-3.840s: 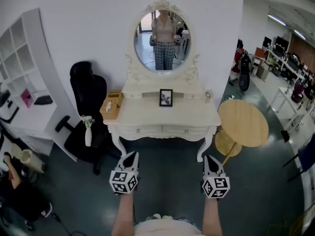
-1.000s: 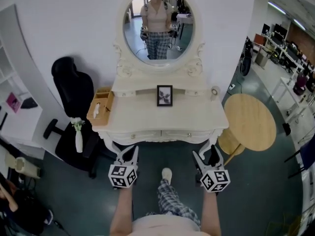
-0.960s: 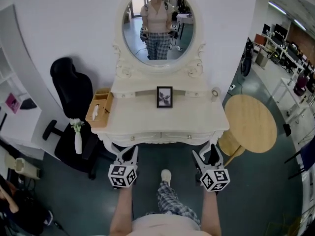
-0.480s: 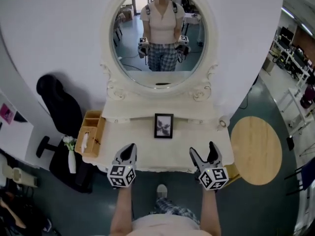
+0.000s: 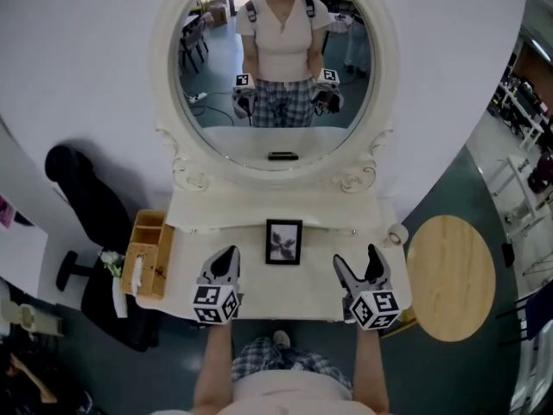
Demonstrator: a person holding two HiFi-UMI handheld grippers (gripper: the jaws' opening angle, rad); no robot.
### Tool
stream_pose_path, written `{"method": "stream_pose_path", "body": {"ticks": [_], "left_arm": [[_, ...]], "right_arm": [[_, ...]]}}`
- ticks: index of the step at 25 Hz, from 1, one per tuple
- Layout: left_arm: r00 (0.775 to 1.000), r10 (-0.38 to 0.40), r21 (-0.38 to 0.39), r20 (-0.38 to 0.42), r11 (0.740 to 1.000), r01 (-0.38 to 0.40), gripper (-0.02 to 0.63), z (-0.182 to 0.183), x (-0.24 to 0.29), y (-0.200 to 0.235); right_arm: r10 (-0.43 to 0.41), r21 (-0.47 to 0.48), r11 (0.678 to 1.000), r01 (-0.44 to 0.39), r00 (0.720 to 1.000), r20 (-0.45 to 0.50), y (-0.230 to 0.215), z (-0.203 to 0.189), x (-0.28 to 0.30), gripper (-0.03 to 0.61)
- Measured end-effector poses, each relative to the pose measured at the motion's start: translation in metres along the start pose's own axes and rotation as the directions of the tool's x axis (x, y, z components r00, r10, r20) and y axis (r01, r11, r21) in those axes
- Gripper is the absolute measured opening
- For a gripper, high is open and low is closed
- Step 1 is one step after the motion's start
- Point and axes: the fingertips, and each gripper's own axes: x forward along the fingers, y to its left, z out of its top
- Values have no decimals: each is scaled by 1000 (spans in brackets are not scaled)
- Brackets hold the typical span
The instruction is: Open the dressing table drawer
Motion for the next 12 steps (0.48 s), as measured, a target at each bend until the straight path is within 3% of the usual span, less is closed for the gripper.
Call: {"method": "stream_pose_path", "body": {"ticks": [12], "left_arm": [[997, -54, 34, -58, 998, 56, 26, 5, 72, 6]], "right_arm": [[-110, 23, 993, 112, 992, -64, -41, -17, 40, 426]]}}
